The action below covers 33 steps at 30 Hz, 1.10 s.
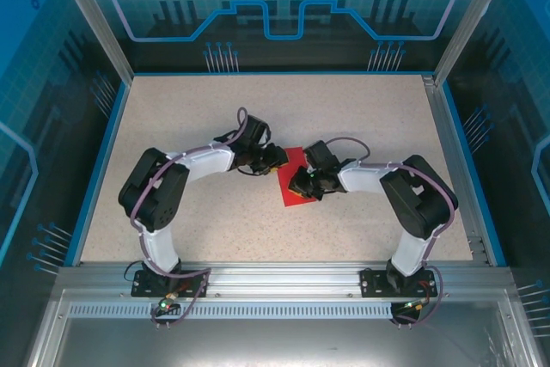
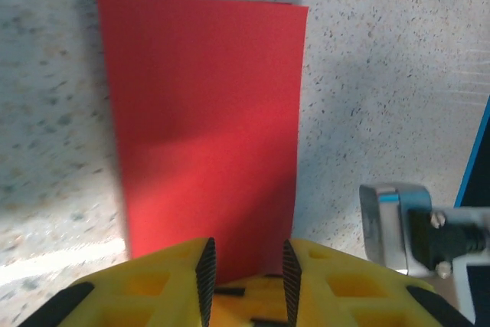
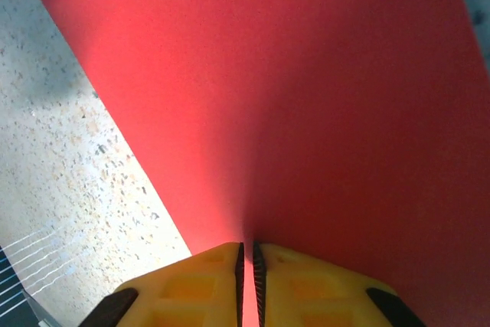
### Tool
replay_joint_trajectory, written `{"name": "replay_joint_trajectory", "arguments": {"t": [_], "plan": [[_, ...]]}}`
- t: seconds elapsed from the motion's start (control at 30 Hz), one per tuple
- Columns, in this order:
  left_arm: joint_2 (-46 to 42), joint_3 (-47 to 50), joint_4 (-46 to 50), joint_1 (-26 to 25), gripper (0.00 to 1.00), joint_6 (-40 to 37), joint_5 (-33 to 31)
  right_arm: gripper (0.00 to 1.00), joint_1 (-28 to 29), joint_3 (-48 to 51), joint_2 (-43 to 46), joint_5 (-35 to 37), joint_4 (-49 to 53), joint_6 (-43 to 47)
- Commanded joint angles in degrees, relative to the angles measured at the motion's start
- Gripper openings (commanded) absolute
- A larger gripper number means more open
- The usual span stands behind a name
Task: Fold a paper plane with a square sheet of paper (pick it up from the middle)
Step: Turn over the paper at the center of the table, then third fold the triangle at the center of the table.
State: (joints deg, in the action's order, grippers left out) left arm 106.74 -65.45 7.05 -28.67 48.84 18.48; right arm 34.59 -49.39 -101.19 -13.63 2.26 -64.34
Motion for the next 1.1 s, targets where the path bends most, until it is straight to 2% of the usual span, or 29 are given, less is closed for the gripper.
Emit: {"name": "replay_joint_trajectory", "arguments": {"t": [0.0,0.07,0.23,0.5,1.07], "plan": [[2.67,-3.72,2.32,-0.09,0.31,-2.37,2.94,0.19,0.48,1.49,4.34,1.98,2.74,1.38],[3.35,-5.23,4.22,-0.11,0.30,-3.57,1.88,0.26,-0.65,1.32,8.61,4.55,8.13,4.55],[6.25,-8.58,7.16,-0.15,0.28,-4.54,0.41,0.28,-4.44,1.24,13.78,6.38,17.26,12.34],[9.43,-10.48,9.20,0.26,0.26,-5.59,-1.68,0.30,-5.82,5.01,13.55,0.65,14.74,13.02],[11.74,-7.43,9.13,0.85,0.26,-7.87,-2.22,0.32,-5.23,6.17,7.77,0.10,11.72,11.61]]}}
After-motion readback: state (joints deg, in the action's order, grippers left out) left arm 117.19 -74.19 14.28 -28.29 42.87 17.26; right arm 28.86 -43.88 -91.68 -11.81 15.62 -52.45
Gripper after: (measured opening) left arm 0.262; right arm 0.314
